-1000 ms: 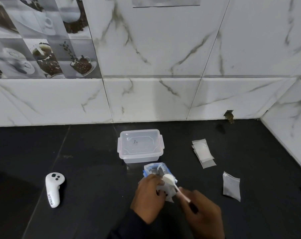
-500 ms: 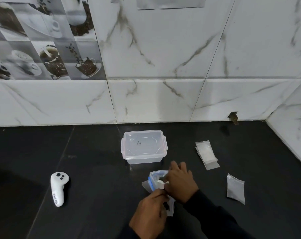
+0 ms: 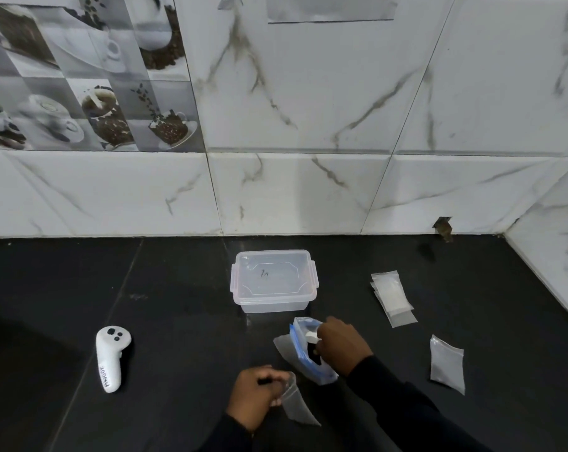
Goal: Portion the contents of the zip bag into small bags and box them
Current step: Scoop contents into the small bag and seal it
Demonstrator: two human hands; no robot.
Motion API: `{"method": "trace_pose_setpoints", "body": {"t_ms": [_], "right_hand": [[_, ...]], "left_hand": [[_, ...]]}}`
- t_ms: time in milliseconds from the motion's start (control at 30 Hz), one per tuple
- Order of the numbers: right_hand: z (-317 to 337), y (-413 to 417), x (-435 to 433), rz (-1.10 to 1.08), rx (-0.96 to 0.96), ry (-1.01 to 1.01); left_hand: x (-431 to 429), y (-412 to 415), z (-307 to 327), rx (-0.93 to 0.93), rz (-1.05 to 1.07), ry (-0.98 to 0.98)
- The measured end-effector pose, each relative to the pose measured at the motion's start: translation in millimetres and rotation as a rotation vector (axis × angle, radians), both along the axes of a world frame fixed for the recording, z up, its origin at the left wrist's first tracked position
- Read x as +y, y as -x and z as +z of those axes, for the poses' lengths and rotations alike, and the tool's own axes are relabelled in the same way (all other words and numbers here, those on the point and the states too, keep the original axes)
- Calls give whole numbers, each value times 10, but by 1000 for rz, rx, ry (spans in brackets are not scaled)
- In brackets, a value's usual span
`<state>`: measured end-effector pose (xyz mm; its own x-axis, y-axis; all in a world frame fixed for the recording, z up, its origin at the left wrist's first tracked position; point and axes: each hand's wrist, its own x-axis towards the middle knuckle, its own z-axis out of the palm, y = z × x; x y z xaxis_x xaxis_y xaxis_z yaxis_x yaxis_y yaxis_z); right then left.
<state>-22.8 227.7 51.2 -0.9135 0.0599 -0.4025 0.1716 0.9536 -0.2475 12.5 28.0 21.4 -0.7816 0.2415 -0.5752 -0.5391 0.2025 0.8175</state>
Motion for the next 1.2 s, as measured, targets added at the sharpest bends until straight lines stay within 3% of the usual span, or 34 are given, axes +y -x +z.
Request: {"method": "trace_pose_setpoints", "body": {"t_ms": [100,333,467,600,833,1200], "right_hand": [[-53,-6,50,14,36,15],[-120,-46,129,-19,80,22],[-143,-43,202,-57,54,-31],[-190,11,248,-184,-15,84],[-183,67,524,-379,-61,278],[159,28,375,-192,122,308]], "left_hand": [[158,107,4,-180,76,-136],[428,223,-135,-204,141,-97],[480,230,-186,-45,100,-134],[508,273,-122,209,-100,-61],[329,330,-81,134,-7,-112],[122,92,-187,169,-44,72]]}}
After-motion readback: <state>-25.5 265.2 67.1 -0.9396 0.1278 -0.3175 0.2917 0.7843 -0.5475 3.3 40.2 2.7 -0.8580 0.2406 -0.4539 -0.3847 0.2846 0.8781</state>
